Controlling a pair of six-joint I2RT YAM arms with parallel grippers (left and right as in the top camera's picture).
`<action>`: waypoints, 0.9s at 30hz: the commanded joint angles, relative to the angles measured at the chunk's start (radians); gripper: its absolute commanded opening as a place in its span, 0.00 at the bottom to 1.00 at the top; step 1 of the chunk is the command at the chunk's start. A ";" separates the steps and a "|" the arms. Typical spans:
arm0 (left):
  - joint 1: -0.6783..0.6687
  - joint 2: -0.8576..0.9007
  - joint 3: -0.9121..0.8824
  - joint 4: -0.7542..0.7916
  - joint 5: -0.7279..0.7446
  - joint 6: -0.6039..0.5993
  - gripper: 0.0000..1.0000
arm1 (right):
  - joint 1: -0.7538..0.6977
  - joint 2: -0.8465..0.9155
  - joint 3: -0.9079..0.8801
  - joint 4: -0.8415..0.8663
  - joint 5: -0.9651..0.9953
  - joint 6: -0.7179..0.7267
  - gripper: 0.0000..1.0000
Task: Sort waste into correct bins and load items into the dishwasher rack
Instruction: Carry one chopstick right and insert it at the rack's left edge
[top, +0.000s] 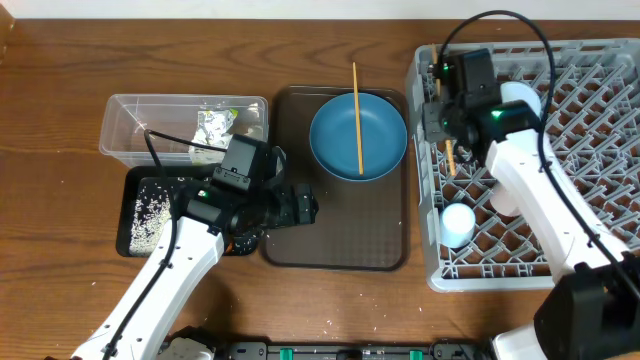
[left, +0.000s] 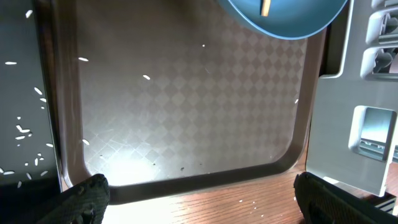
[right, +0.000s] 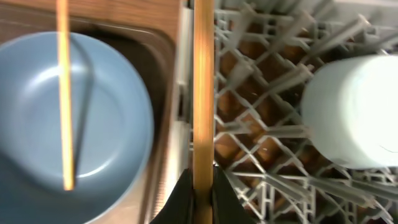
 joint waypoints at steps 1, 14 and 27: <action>0.004 0.002 0.021 -0.003 -0.010 0.006 0.97 | -0.012 0.025 -0.019 0.000 0.006 -0.020 0.01; 0.004 0.002 0.021 -0.003 -0.009 0.006 0.97 | -0.019 0.050 -0.041 0.023 0.006 -0.020 0.10; 0.004 0.002 0.021 -0.003 -0.009 0.006 0.97 | -0.019 0.050 -0.041 0.025 0.006 0.001 0.31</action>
